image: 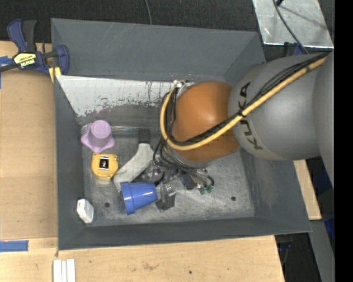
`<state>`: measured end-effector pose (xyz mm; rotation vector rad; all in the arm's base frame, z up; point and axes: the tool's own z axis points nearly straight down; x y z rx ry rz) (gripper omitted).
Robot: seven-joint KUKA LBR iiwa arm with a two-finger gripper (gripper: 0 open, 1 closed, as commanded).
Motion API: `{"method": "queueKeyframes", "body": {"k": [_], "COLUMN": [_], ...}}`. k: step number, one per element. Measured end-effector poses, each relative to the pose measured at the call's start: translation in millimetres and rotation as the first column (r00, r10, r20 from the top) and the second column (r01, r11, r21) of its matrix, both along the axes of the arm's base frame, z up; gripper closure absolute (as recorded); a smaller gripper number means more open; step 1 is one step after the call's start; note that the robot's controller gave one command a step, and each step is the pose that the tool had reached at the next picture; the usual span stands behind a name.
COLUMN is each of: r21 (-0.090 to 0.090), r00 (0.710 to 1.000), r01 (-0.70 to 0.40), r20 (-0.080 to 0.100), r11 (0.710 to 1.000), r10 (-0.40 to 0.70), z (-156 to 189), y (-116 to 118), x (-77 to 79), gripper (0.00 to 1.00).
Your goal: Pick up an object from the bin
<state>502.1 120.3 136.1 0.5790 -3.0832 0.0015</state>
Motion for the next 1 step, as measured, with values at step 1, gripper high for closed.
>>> {"method": "queueKeyframes", "body": {"k": [1], "r21": [0.003], "r00": [1.000], "r01": [-0.012], "r20": [0.007], "r11": [1.000], "r10": [0.012], "z": [112.0], "y": [3.1], "x": [13.8], "gripper": [1.00]}}
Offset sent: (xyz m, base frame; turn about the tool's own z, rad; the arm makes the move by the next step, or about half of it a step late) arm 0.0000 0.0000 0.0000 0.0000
